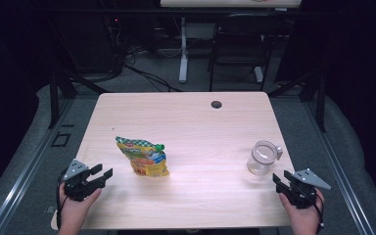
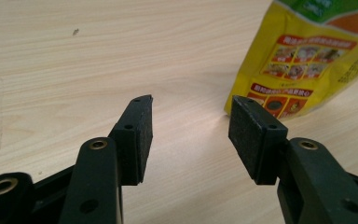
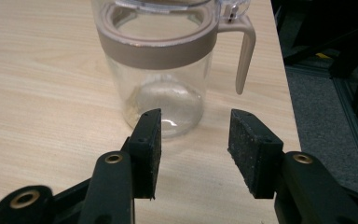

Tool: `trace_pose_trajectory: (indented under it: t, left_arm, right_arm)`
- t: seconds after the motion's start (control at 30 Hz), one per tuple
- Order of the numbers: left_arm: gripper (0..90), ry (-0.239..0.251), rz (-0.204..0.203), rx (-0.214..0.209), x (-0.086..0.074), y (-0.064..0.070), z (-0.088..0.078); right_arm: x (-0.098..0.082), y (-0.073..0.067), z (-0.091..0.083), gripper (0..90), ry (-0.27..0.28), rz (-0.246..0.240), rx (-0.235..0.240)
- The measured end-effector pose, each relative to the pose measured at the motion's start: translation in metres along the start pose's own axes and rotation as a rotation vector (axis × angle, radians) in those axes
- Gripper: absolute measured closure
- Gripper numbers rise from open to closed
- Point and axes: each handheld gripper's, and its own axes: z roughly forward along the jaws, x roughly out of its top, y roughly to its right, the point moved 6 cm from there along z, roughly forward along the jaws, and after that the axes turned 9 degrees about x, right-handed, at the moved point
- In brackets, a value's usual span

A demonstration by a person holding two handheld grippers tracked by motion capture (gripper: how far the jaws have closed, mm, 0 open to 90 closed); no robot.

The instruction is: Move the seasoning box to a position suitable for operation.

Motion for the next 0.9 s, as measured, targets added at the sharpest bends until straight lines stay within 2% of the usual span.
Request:
trace_pose_trajectory:
  t: [0.1,0.27,0.37,0.47,0.57,0.73,0.77,0.83,0.87,0.9]
  left_arm:
    - [49.8,-0.013,0.021,-0.007,-0.001,0.003,0.002]
    - [50.2,-0.029,0.025,-0.022,-0.003,0.006,0.005]
    - [50.3,-0.023,0.021,-0.029,-0.001,0.007,0.005]
    - [50.6,-0.027,0.006,-0.037,0.000,0.006,0.005]
    - [51.4,-0.032,0.003,-0.043,-0.001,0.007,0.006]
    - [53.4,-0.029,0.000,-0.051,0.001,0.008,0.007]
    - [53.4,-0.026,-0.004,-0.052,0.002,0.008,0.007]
    - [53.7,-0.028,-0.004,-0.051,0.002,0.008,0.007]
    - [53.7,-0.027,-0.004,-0.050,0.002,0.008,0.008]
    - [53.7,-0.028,-0.005,-0.051,0.001,0.007,0.008]
  right_arm:
    - [-0.001,0.000,0.002,54.3,-0.009,-0.010,-0.004]
    - [0.001,0.001,0.005,54.6,-0.009,-0.021,-0.012]
    - [0.003,0.004,0.007,54.8,-0.010,-0.032,-0.021]
    - [0.007,0.009,0.008,56.3,-0.019,-0.043,-0.054]
    - [0.010,0.011,0.008,57.6,-0.015,-0.042,-0.053]
    - [0.017,0.020,0.017,60.8,-0.020,-0.061,-0.068]
    - [0.019,0.024,0.024,62.7,-0.021,-0.060,-0.064]
    - [0.020,0.025,0.026,63.9,-0.028,-0.058,-0.064]
    - [0.022,0.030,0.033,65.5,-0.029,-0.040,-0.058]
    - [0.022,0.030,0.033,65.5,-0.029,-0.040,-0.058]
